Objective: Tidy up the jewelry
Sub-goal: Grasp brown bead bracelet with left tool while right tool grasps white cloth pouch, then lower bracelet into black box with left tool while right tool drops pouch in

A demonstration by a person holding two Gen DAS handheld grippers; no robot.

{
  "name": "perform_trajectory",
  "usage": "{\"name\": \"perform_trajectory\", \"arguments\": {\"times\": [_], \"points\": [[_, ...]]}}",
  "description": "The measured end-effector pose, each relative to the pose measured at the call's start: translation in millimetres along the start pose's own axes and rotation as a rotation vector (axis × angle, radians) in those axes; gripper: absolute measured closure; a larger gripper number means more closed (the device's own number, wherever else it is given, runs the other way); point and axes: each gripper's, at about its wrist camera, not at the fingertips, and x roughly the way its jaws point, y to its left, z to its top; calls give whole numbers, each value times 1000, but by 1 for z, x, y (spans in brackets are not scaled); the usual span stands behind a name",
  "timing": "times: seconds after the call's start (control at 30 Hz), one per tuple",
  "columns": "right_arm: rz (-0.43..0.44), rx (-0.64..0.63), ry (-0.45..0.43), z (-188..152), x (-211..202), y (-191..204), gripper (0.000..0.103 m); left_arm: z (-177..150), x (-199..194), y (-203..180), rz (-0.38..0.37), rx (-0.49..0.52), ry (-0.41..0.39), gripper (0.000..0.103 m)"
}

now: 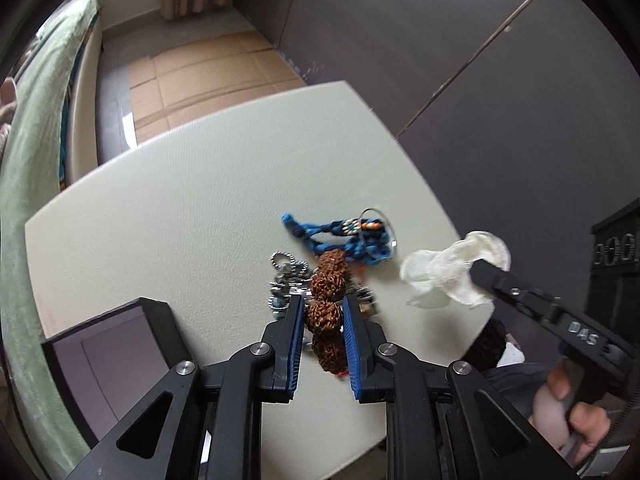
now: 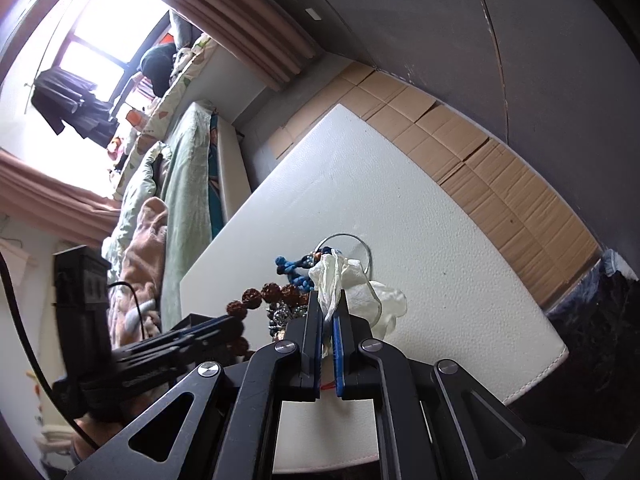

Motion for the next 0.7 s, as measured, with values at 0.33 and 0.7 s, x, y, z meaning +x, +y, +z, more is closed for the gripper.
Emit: {"name": "perform_trajectory", "arguments": {"times": [0.33,0.7], "points": [[75,-86,-28,-10,-4,26,97,-7,-66,-17,-18,24,-113,83],[216,-204,-64,-23,-12,68,97,-17,-119,-4,23,8,-216,83]]}}
